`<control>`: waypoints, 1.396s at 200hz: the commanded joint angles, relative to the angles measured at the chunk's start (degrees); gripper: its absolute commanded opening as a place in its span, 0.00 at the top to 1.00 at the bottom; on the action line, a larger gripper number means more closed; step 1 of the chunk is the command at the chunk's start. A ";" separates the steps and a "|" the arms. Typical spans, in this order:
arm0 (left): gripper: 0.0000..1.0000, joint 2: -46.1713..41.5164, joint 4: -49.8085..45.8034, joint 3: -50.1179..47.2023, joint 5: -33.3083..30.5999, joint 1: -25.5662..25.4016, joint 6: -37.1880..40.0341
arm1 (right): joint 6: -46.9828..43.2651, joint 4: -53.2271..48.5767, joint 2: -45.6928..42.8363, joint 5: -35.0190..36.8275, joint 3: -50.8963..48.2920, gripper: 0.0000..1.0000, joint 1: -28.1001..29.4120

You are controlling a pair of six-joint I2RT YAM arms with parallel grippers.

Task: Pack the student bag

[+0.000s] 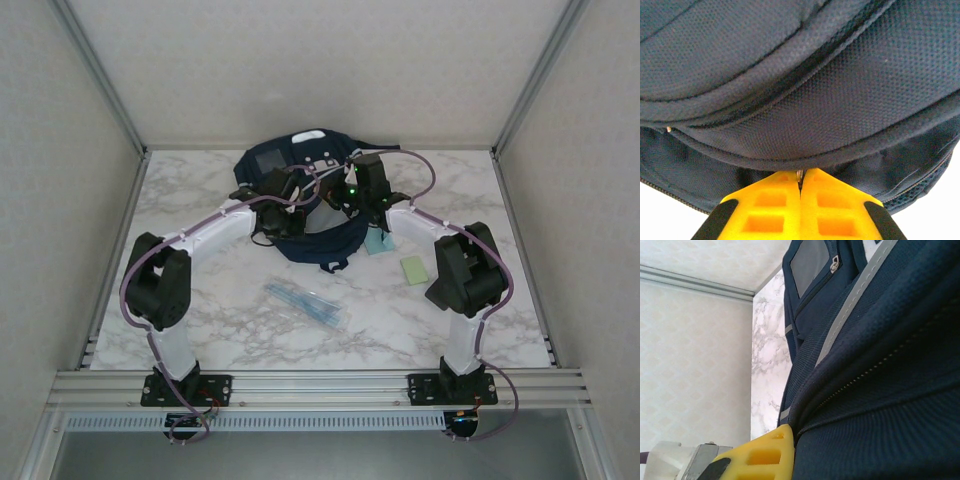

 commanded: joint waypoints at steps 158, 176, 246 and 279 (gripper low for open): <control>1.00 -8.53 -19.12 1.87 6.58 2.72 23.39 | -9.12 -10.28 -1.82 -5.19 7.57 1.00 -3.37; 1.00 -6.33 -18.70 3.65 5.45 2.64 22.48 | -9.20 -9.97 -2.15 -5.68 7.20 1.00 -3.20; 0.50 -9.91 7.70 -6.70 -5.22 -5.78 -0.97 | -4.25 -7.65 -1.87 -4.41 7.04 1.00 -1.61; 0.63 -5.92 10.47 -6.34 -12.08 -6.73 -7.36 | -4.04 -7.28 -2.26 -4.29 7.04 1.00 -1.45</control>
